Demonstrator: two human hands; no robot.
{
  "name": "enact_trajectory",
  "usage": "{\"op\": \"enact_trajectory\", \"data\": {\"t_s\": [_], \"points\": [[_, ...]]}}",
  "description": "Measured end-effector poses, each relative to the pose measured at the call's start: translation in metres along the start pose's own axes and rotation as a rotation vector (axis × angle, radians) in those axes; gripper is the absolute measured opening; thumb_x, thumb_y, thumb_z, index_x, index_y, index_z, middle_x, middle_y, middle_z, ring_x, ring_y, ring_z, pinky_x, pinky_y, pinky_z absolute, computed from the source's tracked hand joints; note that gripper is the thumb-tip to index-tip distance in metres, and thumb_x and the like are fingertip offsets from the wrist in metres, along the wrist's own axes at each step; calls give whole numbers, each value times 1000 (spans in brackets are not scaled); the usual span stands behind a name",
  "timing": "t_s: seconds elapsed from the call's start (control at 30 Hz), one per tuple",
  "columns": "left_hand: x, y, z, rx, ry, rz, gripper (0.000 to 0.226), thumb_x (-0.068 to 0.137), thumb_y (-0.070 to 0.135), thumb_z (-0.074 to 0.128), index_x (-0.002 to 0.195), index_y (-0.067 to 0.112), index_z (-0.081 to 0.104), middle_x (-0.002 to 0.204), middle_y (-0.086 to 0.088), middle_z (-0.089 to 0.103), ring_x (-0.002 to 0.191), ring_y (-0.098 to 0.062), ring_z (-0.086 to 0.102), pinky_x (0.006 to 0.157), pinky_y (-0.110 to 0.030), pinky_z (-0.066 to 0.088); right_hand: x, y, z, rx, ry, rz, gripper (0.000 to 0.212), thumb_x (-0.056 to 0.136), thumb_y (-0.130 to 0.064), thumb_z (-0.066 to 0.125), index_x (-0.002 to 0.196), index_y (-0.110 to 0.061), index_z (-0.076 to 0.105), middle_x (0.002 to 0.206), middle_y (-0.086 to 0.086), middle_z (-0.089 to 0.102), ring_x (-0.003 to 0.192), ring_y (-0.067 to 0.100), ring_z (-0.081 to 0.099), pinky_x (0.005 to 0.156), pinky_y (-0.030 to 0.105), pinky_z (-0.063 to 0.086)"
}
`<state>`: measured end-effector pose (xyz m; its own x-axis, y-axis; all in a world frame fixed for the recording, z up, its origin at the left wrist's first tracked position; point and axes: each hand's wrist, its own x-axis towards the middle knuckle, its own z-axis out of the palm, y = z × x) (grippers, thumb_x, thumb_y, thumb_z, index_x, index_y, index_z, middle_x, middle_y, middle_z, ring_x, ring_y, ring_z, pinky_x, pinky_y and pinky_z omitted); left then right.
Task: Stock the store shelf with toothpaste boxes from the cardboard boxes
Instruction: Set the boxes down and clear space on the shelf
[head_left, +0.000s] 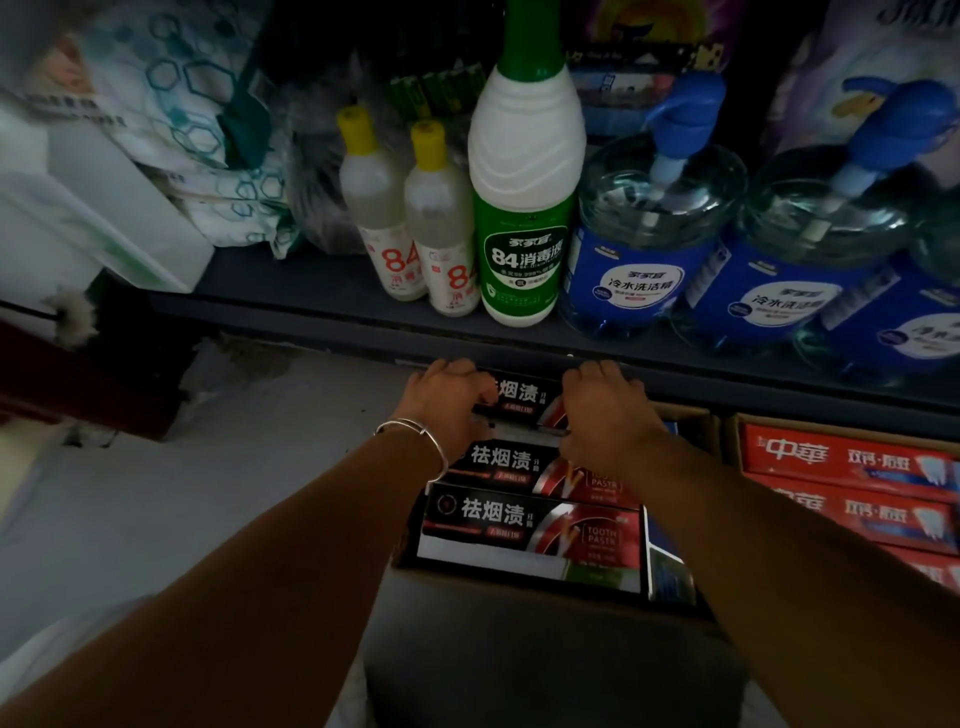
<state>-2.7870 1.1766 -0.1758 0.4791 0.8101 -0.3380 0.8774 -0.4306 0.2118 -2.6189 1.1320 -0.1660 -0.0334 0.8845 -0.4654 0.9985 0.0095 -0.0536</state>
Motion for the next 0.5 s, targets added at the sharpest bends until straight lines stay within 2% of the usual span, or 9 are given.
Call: {"op": "enact_trajectory", "data": {"t_s": [0.17,0.37,0.5], "points": [[-6,14,-2,42,18,65,34,80,32,69,111,25,58,121,6,52,114,-16,45,97,-29,34,-16,19,-18,26,22,52,64,81,-34,65,133,-8,39,131,11,42,123,26,37,100,44,41],[-6,28,12,116,-75,105,49,78,36,69,124,29,53,139,7,45,130,-15,37,109,-32,24,-29,35,-28,25,76,83,63,79,-36,65,130,-8,41,128,12,44,121,26,39,97,45,44],[-2,33,18,206,-214,134,58,77,40,69,130,31,47,141,5,41,135,-17,29,110,-37,19,-28,40,-28,22,79,67,61,79,-36,65,128,-8,42,126,12,45,119,26,40,95,44,45]]}}
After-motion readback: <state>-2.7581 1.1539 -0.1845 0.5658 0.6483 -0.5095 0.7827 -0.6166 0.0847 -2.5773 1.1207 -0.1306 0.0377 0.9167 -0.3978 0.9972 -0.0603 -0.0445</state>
